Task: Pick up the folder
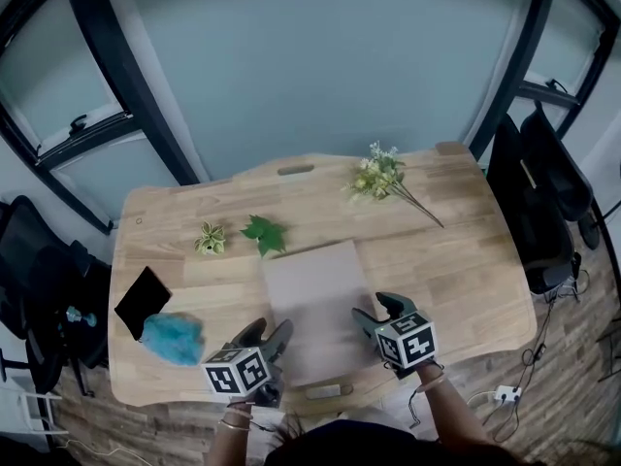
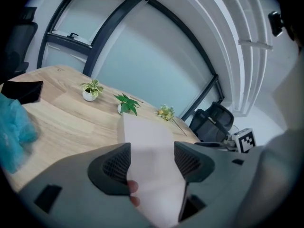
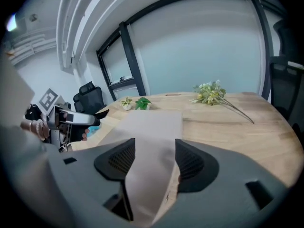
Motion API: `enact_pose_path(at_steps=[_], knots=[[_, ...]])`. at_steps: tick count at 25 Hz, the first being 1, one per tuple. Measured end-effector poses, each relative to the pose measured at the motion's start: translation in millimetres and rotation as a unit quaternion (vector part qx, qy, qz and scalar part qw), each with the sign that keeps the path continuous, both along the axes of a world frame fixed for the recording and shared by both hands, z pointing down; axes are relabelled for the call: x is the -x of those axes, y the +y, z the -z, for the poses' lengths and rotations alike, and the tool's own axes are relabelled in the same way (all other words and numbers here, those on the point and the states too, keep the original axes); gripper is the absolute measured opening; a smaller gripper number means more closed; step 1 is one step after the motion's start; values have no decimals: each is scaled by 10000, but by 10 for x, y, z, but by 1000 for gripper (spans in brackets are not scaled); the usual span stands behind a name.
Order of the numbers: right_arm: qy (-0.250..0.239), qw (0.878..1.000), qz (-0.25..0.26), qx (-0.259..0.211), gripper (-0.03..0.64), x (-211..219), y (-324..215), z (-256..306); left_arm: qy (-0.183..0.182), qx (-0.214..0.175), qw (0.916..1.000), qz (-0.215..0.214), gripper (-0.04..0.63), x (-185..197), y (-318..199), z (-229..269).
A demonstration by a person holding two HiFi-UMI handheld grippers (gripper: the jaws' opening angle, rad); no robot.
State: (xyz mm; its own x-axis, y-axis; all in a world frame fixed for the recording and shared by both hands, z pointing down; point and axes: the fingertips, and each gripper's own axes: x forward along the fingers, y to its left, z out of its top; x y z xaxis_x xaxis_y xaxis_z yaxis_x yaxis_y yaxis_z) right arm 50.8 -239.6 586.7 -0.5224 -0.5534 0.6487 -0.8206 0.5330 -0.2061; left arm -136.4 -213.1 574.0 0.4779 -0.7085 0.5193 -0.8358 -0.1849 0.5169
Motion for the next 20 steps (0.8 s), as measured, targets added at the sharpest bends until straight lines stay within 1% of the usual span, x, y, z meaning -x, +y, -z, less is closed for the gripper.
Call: enact_pose_path(at_steps=[7, 14, 16, 18, 20], knots=[[-109, 9989, -153, 426, 239, -32, -105, -246, 34, 351, 9994, -27, 270, 17, -74, -270], [-521, 9930, -503, 928, 239, -72, -169, -453, 27, 722, 9974, -32, 276, 12, -90, -499], [-684, 9900, -572, 1095, 241, -68, -173, -502, 107, 830, 9965, -20, 281, 17, -72, -592], [-837, 9866, -606, 1261, 275, -66, -186, -549, 213, 914, 9956, 9, 284, 18, -75, -661], [-949, 9832, -650, 1420, 279, -68, -192, -603, 292, 991, 9946, 28, 284, 17, -76, -706]])
